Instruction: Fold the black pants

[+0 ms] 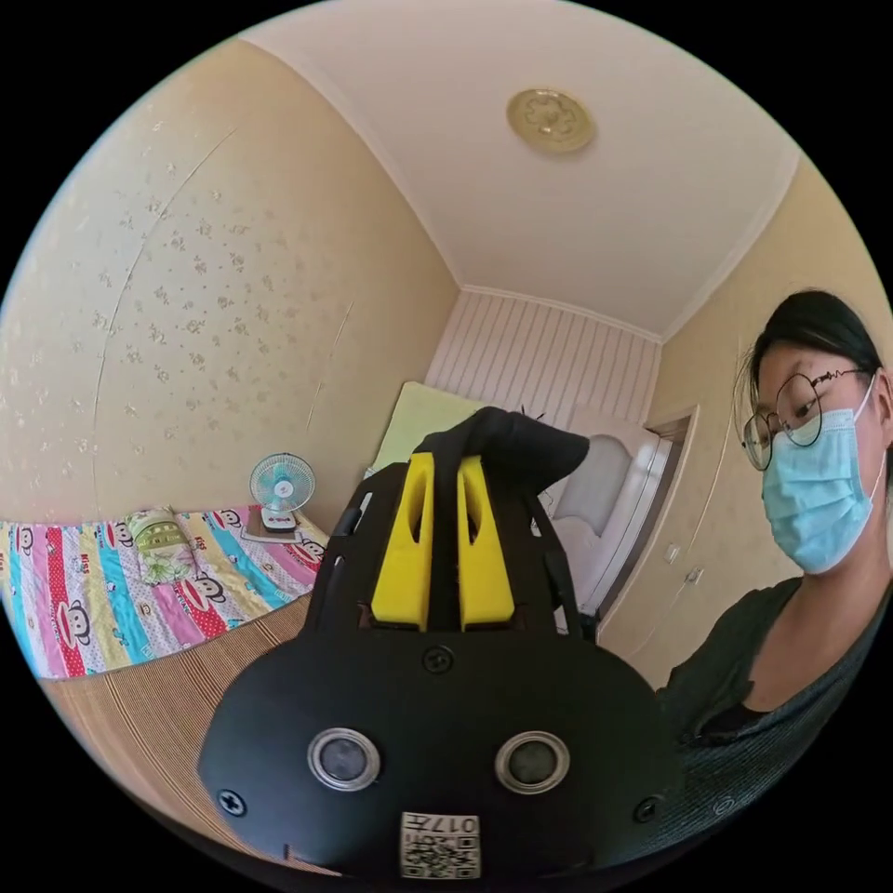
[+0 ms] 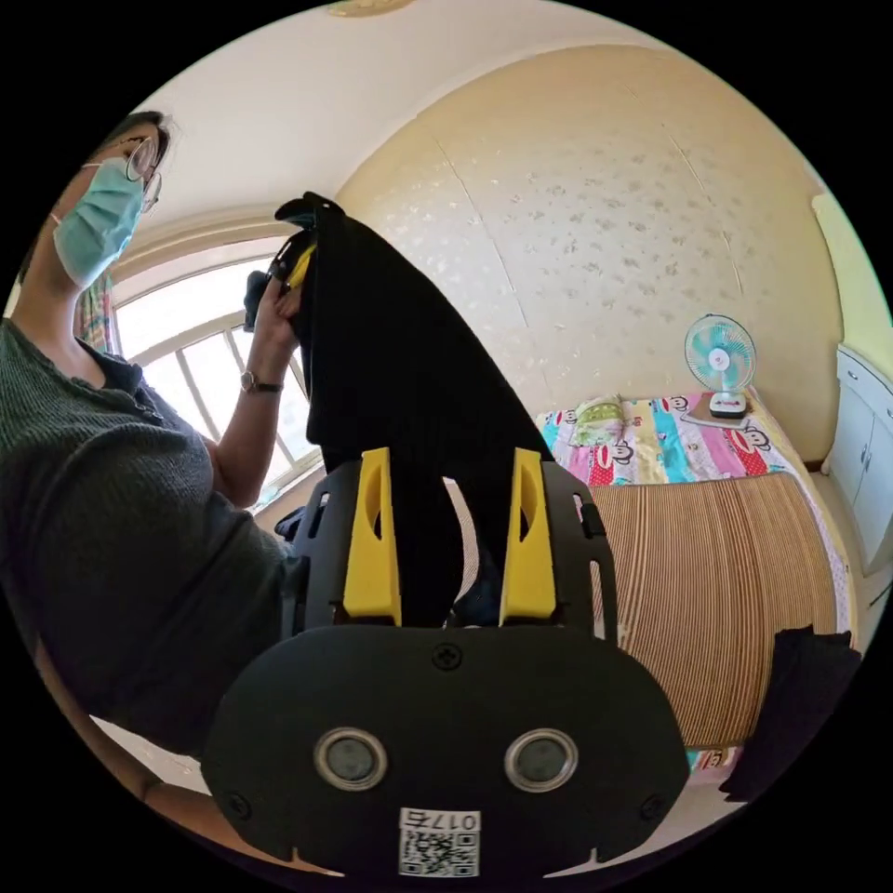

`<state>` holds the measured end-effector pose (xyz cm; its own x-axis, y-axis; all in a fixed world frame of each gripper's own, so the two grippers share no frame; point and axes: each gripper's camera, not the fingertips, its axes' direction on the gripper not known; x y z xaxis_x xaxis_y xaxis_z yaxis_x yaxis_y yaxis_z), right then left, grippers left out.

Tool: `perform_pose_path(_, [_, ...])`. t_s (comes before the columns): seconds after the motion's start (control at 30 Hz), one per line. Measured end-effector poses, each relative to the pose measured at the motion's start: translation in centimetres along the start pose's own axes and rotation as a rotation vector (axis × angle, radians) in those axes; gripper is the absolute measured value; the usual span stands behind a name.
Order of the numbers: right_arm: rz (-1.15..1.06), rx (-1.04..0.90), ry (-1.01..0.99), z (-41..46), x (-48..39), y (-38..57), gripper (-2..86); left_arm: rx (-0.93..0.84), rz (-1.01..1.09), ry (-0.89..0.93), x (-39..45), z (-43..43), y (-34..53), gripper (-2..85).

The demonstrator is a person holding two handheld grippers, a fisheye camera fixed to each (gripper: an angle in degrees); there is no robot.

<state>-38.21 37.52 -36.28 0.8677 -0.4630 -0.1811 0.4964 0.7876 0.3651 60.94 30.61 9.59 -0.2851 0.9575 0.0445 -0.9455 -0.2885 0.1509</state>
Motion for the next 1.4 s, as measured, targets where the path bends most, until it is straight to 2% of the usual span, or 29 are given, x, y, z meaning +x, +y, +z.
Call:
perform_pose_path(0.1, [-0.095, 0.01, 0.117, 4.4, -6.4, -0.4, 20.6, 0.027, 0.037, 0.014, 1.9, -2.8, -1.4, 4.1])
perform_pose_path(0.17, [-0.147, 0.097, 0.365, 6.1, -10.1, -2.7, 19.9, 0.034, 0.058, 0.031, 2.6, -4.6, -2.1, 4.1])
perform_pose_path(0.2, [-0.152, 0.128, 0.411, 6.2, -10.6, -3.4, 19.2, 0.042, 0.055, 0.055, 2.7, -6.0, -2.5, 4.1])
perform_pose_path(0.23, [-0.195, 0.182, 0.451, 6.2, -11.6, -4.9, 17.7, 0.052, 0.044, 0.081, 2.5, -7.5, -2.9, 4.1])
perform_pose_path(0.27, [-0.246, 0.211, 0.446, 6.0, -12.4, -6.6, 11.8, 0.058, 0.038, 0.092, 2.3, -8.3, -3.1, 4.1])
perform_pose_path(0.37, [-0.25, 0.324, 0.508, 3.6, -13.5, -12.0, 5.1, 0.088, 0.019, 0.102, 0.8, -13.1, -4.1, 4.2])
perform_pose_path(0.47, [-0.239, 0.48, 0.433, -0.5, -14.7, -17.8, 3.5, 0.067, 0.023, 0.075, -1.2, -18.2, -5.2, 4.4])
perform_pose_path(0.57, [-0.27, 0.613, 0.301, -2.6, -16.6, -22.1, 2.7, 0.026, 0.039, 0.164, -3.4, -22.4, -5.9, 4.8])
perform_pose_path(0.63, [-0.298, 0.656, 0.265, -3.5, -18.3, -24.2, 2.5, -0.117, 0.052, 0.228, -4.6, -24.0, -6.4, 4.9])
perform_pose_path(0.7, [-0.302, 0.665, 0.266, -3.8, -19.7, -25.7, 2.4, -0.196, 0.061, 0.18, -4.6, -24.9, -6.1, 4.6])
perform_pose_path(0.8, [-0.279, 0.667, 0.262, -3.3, -20.9, -26.3, 2.4, -0.126, 0.082, -0.044, -2.7, -26.1, -3.9, 4.2])
perform_pose_path(0.93, [-0.259, 0.723, 0.353, -0.8, -20.5, -25.4, 2.5, 0.138, 0.028, -0.106, -2.1, -26.9, 0.6, 4.1])
perform_pose_path(1.07, [-0.165, 0.601, 0.418, 5.4, -13.8, -30.0, 2.7, 0.189, -0.093, -0.181, -6.8, -23.9, 1.0, 4.1])
perform_pose_path(1.17, [-0.115, 0.442, 0.53, 14.6, -4.4, -37.8, 3.1, 0.096, -0.235, -0.229, -17.4, -17.6, -2.7, 4.3])
perform_pose_path(1.2, [-0.112, 0.4, 0.552, 17.1, -2.0, -39.8, 3.3, 0.04, -0.302, -0.269, -23.4, -14.0, -4.6, 4.5])
perform_pose_path(1.23, [-0.091, 0.295, 0.611, 22.8, 3.4, -43.9, 3.8, -0.012, -0.388, -0.323, -30.2, -10.4, -5.8, 5.6])
perform_pose_path(1.27, [0.001, 0.154, 0.655, 28.7, 9.5, -47.2, 4.4, -0.041, -0.434, -0.363, -33.5, -8.8, -5.9, 6.1])
perform_pose_path(1.3, [0.061, 0.062, 0.66, 31.5, 12.6, -48.3, 4.8, -0.108, -0.534, -0.47, -39.4, -6.4, -5.1, 6.5])
perform_pose_path(1.33, [0.17, -0.136, 0.673, 36.5, 17.8, -49.0, 5.1, -0.207, -0.634, -0.551, -43.9, -5.0, -3.2, 6.8])
perform_pose_path(1.37, [0.228, -0.241, 0.657, 39.9, 21.1, -48.0, 5.1, -0.25, -0.669, -0.569, -45.5, -4.6, -1.9, 6.9])
perform_pose_path(1.4, [0.226, -0.252, 0.637, 41.1, 22.1, -47.0, 5.2, -0.296, -0.691, -0.578, -47.6, -4.3, 1.2, 7.2])
